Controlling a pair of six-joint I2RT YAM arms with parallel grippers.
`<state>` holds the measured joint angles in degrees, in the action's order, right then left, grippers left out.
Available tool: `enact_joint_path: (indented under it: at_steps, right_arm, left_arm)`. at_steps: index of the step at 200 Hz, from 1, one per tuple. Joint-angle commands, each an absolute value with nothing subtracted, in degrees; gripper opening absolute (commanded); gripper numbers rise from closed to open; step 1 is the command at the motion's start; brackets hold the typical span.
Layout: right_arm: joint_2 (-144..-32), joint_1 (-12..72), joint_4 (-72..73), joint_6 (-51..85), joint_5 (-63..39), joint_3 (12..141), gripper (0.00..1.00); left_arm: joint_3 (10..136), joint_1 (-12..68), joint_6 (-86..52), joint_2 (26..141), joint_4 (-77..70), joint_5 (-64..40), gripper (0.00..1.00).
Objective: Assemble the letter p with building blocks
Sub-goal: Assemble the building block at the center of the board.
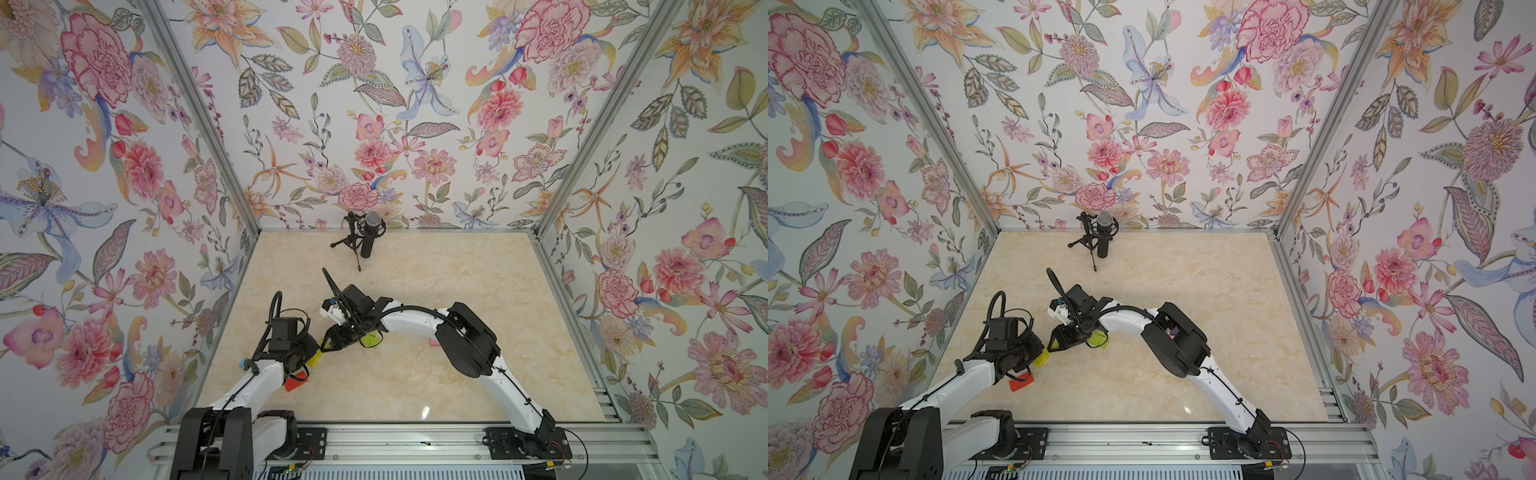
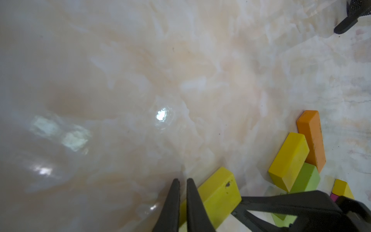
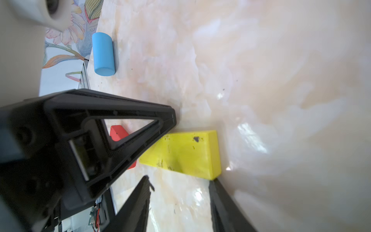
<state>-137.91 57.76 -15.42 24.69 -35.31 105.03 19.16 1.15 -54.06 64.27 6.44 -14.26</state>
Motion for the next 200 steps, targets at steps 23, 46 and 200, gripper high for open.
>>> enact_joint_path:
  at_steps: [23,46,200]
  right_arm:
    - [-135.40,57.79,-15.33,25.63,-32.95,101.51,0.47]
    - [-132.18,57.87,-15.29,25.58,-30.76,98.39,0.48]
    - [-130.25,61.03,-13.60,28.78,-29.29,93.99,0.39]
  left_arm:
    - [17.76,1.81,-54.01,65.18,6.31,-17.22,0.11]
    - [17.84,1.81,-53.29,65.63,5.97,-17.22,0.12]
    - [12.94,2.84,-52.14,62.35,2.33,-23.73,0.00]
